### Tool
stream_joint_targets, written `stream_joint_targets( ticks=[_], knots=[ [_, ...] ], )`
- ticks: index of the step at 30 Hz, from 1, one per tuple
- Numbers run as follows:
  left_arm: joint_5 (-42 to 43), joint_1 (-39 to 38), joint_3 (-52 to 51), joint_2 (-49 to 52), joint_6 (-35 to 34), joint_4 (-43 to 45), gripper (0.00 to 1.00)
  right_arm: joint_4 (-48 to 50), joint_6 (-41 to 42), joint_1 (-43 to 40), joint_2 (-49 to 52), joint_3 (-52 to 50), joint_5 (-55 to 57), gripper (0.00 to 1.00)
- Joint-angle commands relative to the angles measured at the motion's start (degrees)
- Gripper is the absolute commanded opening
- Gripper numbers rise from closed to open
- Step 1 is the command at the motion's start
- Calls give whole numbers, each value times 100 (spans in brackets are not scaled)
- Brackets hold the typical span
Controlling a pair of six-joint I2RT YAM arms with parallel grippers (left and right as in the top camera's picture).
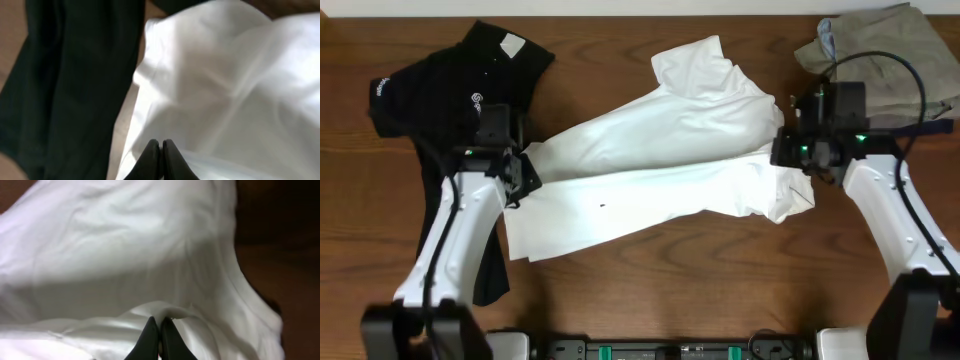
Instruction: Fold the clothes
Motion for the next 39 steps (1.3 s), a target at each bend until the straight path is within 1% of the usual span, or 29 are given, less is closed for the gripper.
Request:
stream_joint_targets(
  ticks=[1, 7, 9, 10, 12, 13, 14, 15, 18, 20, 23, 26, 30, 35, 39],
  knots=[
    [-240, 24, -24, 409, -66, 238, 6, 304, -302, 118, 240, 76, -22, 1],
    [-240, 26, -24, 1040, -48, 763, 6, 719, -317, 146, 553, 76, -17, 1],
    [-243, 26, -24, 1139, -48, 826, 8, 728, -317, 146, 614, 76, 20, 2],
    [-243, 26, -22, 1165, -48, 844, 17, 723, -319, 146, 634, 76, 74, 9],
    [-308, 26, -15, 1161, -42, 841, 39, 772, -417, 140, 629, 79, 109, 54],
    [-330, 26, 4, 1141, 35, 833, 45, 798, -468, 133, 610, 103, 109, 64],
    [-328, 26, 48, 1113, 138, 804, 48, 800, -494, 129, 603, 162, 111, 71],
    [-328, 26, 131, 1080, 212, 732, 51, 754, -531, 120, 599, 278, 107, 74],
    [-326, 31, 546, 953, 219, 319, 62, 400, -647, 103, 599, 855, 107, 76],
    [-245, 31, 955, 870, 350, -35, 67, 87, -782, 105, 599, 1357, 109, 81],
    [299, 31, 1606, 848, 807, -461, 78, -326, -946, 109, 616, 2081, 175, 88],
    [667, 31, 2249, 903, 1008, -732, 84, -656, -1091, 109, 743, 2660, 240, 93],
    [846, 31, 2804, 1134, 1204, -754, 88, -916, -1290, 136, 1204, 3311, 238, 95],
    [951, 31, 3333, 1834, 1397, -704, 88, -857, -1609, 313, 2094, 4065, 236, 96],
    [949, 31, 3397, 2363, 1388, -264, 87, -595, -1729, 546, 2852, 4605, 238, 96]
  ],
)
